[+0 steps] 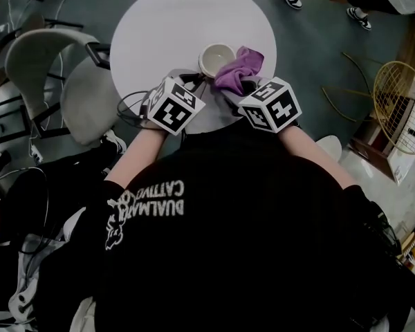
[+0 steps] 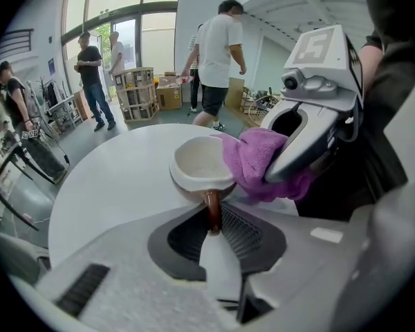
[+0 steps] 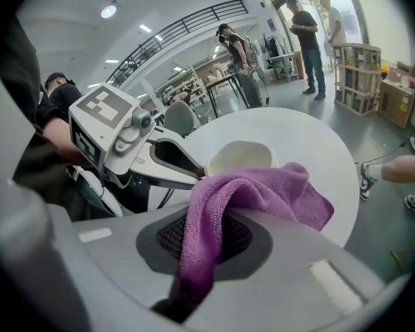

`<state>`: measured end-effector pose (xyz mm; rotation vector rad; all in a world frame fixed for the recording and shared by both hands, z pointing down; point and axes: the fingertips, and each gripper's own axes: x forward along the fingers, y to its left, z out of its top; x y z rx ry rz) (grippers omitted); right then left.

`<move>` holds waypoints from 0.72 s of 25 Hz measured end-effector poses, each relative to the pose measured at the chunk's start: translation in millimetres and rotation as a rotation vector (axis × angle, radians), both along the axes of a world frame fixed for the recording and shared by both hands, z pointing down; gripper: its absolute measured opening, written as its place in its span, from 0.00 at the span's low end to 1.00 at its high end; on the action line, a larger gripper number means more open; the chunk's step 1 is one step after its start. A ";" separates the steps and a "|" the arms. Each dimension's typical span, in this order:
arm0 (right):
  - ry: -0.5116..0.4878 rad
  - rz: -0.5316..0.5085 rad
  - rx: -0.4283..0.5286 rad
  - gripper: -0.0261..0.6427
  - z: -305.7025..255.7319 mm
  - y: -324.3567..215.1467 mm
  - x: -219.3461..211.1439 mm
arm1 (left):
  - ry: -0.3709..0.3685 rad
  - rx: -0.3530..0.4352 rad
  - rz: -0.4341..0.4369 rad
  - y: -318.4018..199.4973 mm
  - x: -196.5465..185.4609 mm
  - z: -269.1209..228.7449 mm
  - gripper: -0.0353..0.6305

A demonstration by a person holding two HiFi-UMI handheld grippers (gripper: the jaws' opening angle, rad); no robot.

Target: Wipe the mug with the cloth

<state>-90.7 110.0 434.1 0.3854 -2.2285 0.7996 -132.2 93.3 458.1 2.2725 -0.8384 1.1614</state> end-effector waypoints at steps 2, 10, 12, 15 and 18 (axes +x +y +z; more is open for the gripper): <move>0.006 0.017 -0.002 0.11 0.8 -2.4 2.9 | -0.002 0.001 0.002 -0.4 -0.3 0.4 0.15; 0.018 0.070 -0.008 0.12 0.5 -5.9 15.8 | -0.008 -0.004 0.008 1.5 5.3 -0.7 0.15; 0.021 0.091 -0.013 0.12 1.5 -8.5 21.1 | -0.006 -0.005 0.006 1.1 7.2 -0.4 0.15; 0.029 0.124 -0.023 0.12 2.6 -13.5 26.3 | -0.002 -0.009 0.006 0.0 6.9 -0.3 0.15; 0.045 0.149 -0.032 0.12 2.2 -18.6 32.9 | -0.001 -0.015 0.006 -0.8 6.7 -1.1 0.15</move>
